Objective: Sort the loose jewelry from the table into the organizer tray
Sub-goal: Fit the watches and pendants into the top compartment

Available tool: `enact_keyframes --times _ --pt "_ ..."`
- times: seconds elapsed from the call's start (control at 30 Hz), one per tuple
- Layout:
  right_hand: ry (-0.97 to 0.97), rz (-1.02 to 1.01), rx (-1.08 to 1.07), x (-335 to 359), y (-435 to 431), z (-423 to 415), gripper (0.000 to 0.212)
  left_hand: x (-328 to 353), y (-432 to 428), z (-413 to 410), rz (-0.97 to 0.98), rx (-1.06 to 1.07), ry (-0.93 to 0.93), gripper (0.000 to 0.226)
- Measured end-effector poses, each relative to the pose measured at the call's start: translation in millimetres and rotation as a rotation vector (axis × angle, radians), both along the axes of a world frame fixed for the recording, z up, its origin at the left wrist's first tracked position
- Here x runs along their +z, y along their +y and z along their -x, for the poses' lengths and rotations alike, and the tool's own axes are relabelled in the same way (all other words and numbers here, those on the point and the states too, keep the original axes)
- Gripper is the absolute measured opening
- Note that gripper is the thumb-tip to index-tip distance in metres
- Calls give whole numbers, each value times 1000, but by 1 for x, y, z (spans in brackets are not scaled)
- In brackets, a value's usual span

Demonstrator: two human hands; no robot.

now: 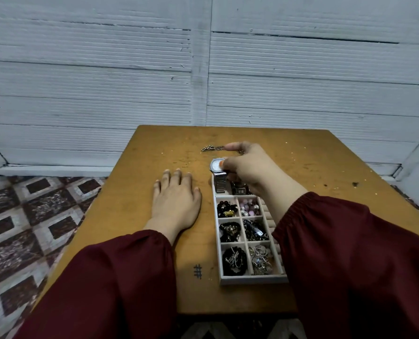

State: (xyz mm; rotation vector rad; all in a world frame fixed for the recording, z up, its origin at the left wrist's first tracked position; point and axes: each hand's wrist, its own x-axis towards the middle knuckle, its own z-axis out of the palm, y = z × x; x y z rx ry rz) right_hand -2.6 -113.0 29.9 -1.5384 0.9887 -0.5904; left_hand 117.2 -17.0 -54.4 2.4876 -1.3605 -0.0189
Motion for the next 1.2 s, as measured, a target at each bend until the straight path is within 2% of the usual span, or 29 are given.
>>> enact_keyframes --times 0.23,0.4,0.7,0.83,1.0,1.2 --pt "109 57 70 2 -7 -1 39 1 1 1 10 4 3 52" --pt "196 97 166 5 -5 -4 34 0 1 1 13 8 -7 51" --pt "402 382 237 10 -11 -16 26 1 2 2 7 12 -23 51" --pt "466 410 282 18 -18 -15 23 1 1 2 8 16 -14 50" --pt "495 451 318 20 -28 -15 27 0 1 2 6 18 -17 50" --pt "487 450 367 15 -35 -13 19 1 1 2 14 21 -4 50"
